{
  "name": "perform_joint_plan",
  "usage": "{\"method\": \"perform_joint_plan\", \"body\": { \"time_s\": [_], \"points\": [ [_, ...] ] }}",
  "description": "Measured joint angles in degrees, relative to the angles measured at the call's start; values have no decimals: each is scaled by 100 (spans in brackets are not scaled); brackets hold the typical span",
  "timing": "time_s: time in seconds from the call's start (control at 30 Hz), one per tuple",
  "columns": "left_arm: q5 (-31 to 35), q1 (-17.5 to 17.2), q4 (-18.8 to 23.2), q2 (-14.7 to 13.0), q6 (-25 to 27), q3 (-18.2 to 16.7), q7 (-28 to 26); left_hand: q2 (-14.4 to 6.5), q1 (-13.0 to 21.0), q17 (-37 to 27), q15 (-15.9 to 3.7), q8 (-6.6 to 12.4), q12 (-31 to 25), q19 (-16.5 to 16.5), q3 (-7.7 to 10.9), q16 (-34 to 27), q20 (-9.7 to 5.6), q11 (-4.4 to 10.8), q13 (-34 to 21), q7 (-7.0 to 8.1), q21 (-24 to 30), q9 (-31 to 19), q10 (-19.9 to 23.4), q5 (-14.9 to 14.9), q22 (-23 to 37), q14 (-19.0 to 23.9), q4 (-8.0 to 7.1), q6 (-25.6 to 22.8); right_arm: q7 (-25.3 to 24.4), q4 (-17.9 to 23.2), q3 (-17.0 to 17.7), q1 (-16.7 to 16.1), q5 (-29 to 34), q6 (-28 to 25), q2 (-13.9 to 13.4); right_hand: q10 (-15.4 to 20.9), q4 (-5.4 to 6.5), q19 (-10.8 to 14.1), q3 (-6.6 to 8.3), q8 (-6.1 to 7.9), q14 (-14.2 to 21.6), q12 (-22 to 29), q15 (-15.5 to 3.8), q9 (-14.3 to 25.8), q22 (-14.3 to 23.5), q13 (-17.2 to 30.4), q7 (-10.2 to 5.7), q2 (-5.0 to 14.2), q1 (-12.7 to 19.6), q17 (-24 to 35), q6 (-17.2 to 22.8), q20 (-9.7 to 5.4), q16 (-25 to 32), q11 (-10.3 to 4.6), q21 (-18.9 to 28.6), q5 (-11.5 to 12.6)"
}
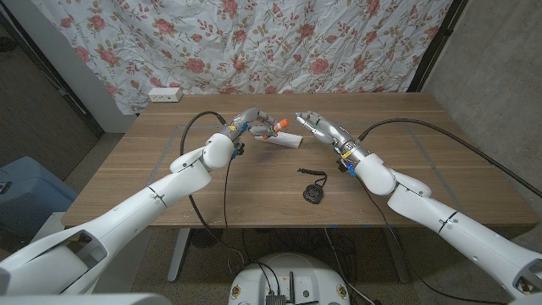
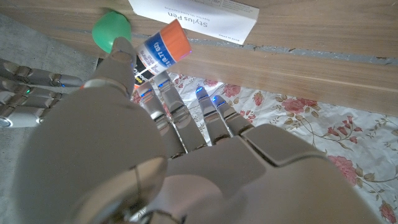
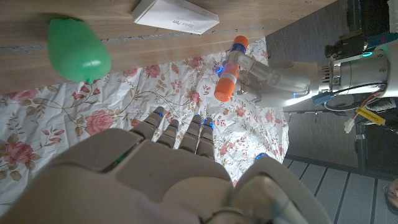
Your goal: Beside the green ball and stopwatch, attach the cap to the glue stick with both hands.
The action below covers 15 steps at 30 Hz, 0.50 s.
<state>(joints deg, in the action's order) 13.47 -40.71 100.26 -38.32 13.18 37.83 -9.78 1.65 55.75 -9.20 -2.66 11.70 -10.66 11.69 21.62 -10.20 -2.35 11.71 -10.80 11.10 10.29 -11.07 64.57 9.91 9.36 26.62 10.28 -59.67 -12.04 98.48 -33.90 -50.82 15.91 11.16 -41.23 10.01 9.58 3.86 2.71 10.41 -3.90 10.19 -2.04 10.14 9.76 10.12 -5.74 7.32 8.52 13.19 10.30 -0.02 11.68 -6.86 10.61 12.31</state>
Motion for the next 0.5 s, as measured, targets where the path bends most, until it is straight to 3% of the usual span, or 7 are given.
{"method": "perform_joint_plan", "body": {
  "time_s": [0.5],
  "points": [
    [-1,3,20,-13,-28,3,-12,6,-19,0,0,24,2,0,0,0,0,0,0,0,0,0,0,0,0,0,0,0,199,-14,-81,84,96,22,19,1,23,-51,-23,0,-95,0,-13,1,-17,1,0,-46,-167,-15,1,-50,0,0,0,41]
  ]
}}
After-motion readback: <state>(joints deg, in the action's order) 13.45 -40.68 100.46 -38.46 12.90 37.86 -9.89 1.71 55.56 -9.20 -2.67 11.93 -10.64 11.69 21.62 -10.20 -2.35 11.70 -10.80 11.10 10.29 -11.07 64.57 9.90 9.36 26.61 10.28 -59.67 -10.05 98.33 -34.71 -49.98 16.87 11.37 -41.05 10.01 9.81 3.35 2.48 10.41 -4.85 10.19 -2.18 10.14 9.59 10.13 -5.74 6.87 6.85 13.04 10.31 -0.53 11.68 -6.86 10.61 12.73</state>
